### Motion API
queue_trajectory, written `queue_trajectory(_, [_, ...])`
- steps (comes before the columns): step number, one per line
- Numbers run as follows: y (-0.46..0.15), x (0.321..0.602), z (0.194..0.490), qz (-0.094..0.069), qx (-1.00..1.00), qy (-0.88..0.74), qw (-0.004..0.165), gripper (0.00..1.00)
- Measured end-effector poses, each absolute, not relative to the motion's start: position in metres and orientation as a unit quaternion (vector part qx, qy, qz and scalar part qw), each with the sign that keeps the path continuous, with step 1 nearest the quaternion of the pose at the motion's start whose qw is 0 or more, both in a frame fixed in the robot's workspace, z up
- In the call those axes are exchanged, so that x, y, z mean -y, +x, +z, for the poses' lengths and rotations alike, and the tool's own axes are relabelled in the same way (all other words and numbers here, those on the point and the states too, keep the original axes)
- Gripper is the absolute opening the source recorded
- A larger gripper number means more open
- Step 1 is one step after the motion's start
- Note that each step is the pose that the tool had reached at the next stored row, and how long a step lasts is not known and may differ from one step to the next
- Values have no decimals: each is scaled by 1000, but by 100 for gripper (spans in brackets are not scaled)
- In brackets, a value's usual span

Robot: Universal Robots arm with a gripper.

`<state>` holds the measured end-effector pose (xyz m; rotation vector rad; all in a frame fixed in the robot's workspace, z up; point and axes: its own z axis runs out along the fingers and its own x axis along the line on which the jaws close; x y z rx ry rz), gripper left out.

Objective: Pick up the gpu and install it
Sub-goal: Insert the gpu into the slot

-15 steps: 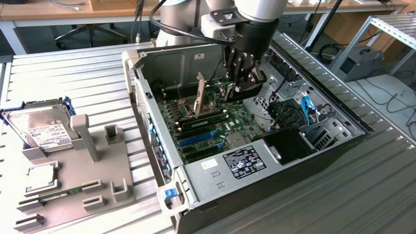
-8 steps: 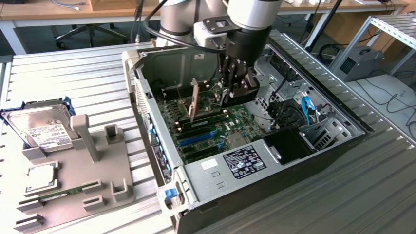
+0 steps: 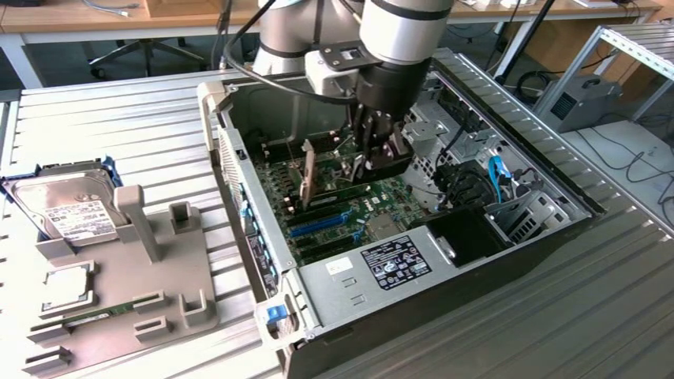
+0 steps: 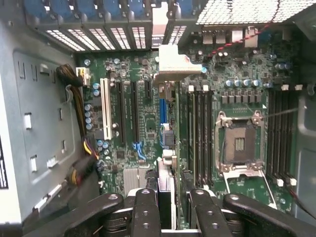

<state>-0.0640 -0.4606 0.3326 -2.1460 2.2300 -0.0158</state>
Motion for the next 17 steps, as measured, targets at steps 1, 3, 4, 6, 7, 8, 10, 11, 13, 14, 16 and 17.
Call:
queue_trajectory(1, [-66, 461, 331, -5, -720, -693, 23, 29])
queue_trajectory(3, [-69, 463, 326, -5, -720, -693, 23, 29])
queue_trajectory(4, [-70, 464, 325, -5, -720, -693, 23, 29])
queue_trajectory(6, [-74, 464, 321, -5, -720, -693, 23, 29])
queue_trajectory(7, [-76, 464, 319, -5, -720, -693, 23, 29])
queue_trajectory(8, [-79, 464, 317, -5, -720, -693, 23, 29])
queue_trajectory(10, [-89, 464, 312, -5, -720, -693, 23, 29])
queue_trajectory(11, [-92, 464, 310, -5, -720, -693, 23, 29])
queue_trajectory(13, [-98, 464, 306, -5, -720, -693, 23, 29])
queue_trajectory(14, [-100, 465, 304, -5, -720, -693, 23, 29])
queue_trajectory(16, [-103, 465, 300, -5, -720, -693, 23, 29])
queue_trajectory(17, [-105, 465, 298, -5, -720, -693, 23, 29])
